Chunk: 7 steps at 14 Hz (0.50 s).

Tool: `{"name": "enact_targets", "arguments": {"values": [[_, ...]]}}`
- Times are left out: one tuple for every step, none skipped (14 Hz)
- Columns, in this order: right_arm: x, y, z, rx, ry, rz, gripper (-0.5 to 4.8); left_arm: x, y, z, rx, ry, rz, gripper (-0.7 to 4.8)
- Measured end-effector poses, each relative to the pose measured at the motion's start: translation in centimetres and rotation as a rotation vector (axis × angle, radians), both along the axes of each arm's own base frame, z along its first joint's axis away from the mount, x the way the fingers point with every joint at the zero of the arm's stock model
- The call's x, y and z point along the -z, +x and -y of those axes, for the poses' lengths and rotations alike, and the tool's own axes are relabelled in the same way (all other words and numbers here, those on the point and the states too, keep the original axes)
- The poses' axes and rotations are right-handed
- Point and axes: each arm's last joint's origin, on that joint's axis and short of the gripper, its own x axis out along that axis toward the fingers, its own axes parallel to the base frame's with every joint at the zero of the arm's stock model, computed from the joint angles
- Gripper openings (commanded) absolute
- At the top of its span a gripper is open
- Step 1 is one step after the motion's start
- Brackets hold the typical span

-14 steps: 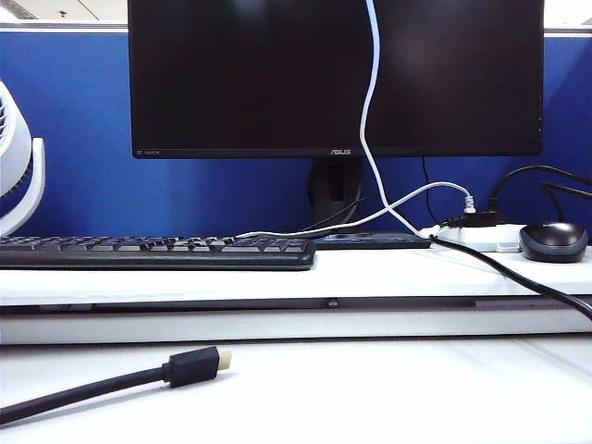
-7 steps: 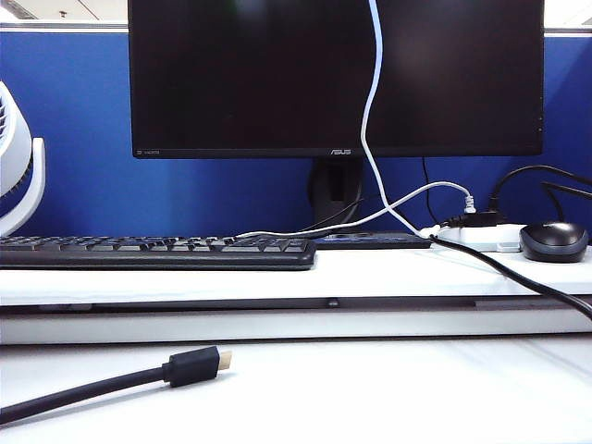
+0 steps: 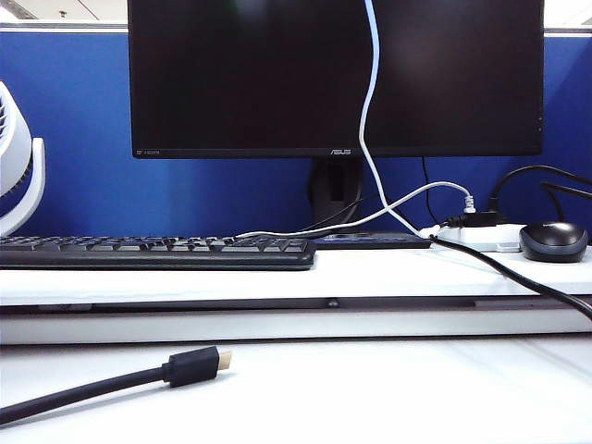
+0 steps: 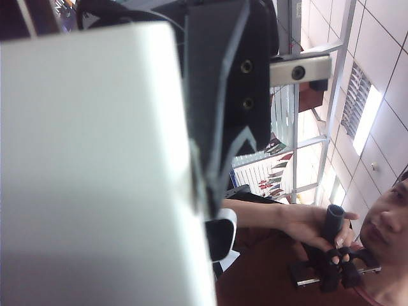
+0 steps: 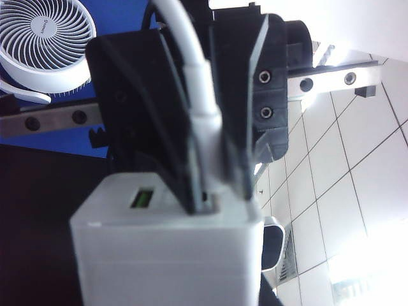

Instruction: Pick up the Type-C charging cable and the charging base, insert one end of the Type-C charger into the corresponding slot on the base, and finally place the plugged-in charger back on the table.

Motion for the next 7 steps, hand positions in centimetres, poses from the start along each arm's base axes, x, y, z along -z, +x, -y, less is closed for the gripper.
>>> {"name": "enact_targets", "arguments": {"values": [[0.0, 0.0, 0.0, 0.001, 0.0, 0.0, -0.01, 0.0, 0.0, -0.1, -0.002, -0.001, 0.001, -0.06], [0.0, 0.0, 0.0, 0.002, 0.003, -0.003, -0.01, -0.1, 0.1, -0.5, -0.013, -0.003, 0.006, -0.06], [0.0, 0.0, 0.0, 0.001, 0.005, -0.007, -0.01, -0.3, 0.1, -0.8, -0.019, -0.006, 0.013, -0.06], [0.0, 0.0, 0.0, 0.0, 0.007, -0.006, -0.01, -0.4, 0.1, -1.1, -0.027, -0.011, 0.02, -0.06], [0.0, 0.0, 0.0, 0.0, 0.008, -0.007, -0.01, -0.5, 0.2, -1.4, -0.036, -0.014, 0.024, -0.06], [-0.1, 0.0, 0.0, 0.004, 0.012, -0.004, -0.01, -0.6, 0.2, -1.5, -0.039, -0.016, 0.026, -0.06], [-0.1, 0.0, -0.1, 0.007, 0.015, -0.002, -0.01, -0.6, 0.2, -1.5, -0.04, -0.016, 0.026, -0.06]]}}
